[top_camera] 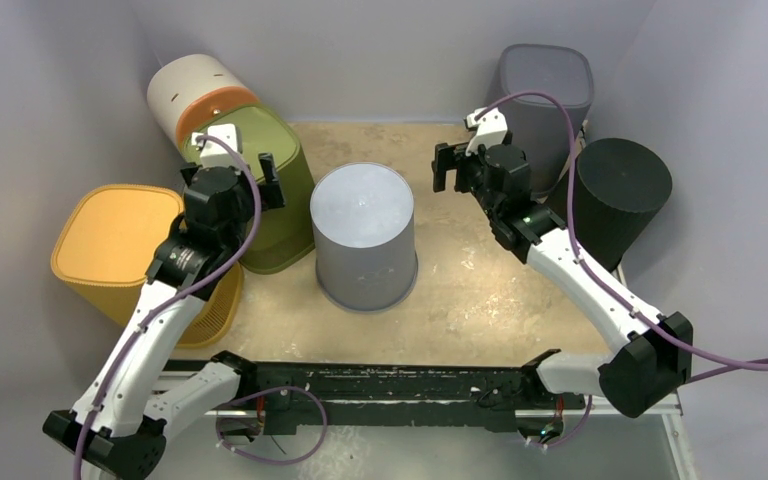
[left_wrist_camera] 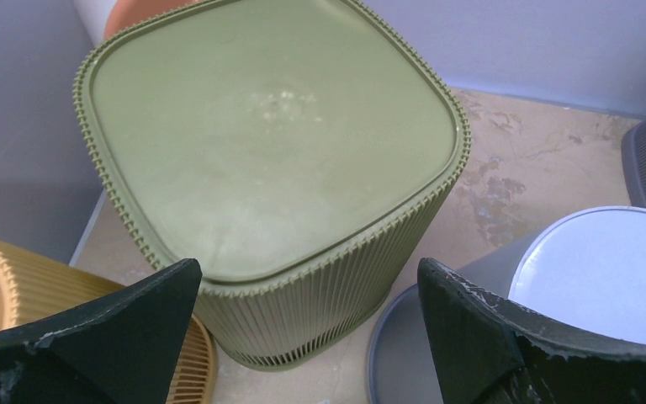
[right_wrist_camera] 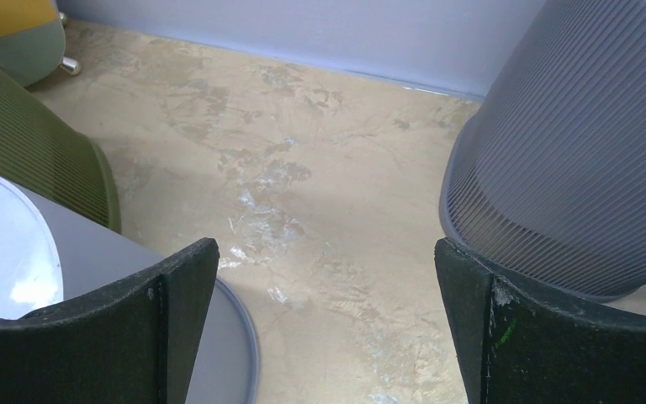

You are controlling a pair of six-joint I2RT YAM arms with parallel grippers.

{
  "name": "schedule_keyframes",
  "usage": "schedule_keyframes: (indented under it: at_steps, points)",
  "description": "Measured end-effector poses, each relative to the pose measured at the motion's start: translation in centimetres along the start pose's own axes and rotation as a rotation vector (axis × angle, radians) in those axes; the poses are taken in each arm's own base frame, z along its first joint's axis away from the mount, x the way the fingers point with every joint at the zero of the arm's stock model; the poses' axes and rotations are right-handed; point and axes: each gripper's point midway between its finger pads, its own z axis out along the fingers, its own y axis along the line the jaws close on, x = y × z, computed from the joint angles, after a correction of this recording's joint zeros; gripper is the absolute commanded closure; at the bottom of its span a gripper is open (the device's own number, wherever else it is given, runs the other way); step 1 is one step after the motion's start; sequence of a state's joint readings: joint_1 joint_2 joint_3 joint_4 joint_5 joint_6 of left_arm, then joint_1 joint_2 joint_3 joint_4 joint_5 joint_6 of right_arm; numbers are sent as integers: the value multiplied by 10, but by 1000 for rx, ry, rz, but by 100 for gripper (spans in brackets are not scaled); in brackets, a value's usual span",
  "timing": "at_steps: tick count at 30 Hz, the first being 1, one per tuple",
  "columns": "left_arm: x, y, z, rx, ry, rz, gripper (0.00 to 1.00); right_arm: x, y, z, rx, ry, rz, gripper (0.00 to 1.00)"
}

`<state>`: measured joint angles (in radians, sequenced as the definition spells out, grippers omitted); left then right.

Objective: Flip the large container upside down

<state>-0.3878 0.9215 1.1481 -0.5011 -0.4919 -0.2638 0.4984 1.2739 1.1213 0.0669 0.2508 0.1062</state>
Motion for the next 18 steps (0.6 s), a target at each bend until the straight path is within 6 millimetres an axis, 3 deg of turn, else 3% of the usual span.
schedule_keyframes:
  at_steps: [6, 18]
  points:
    - [1, -7, 13, 11, -4, 43, 3, -2, -4, -1, 20, -15, 0, 0]
    - [-15, -6, 9, 28, -95, 49, 3, -5, -9, -4, 43, -33, -2, 0]
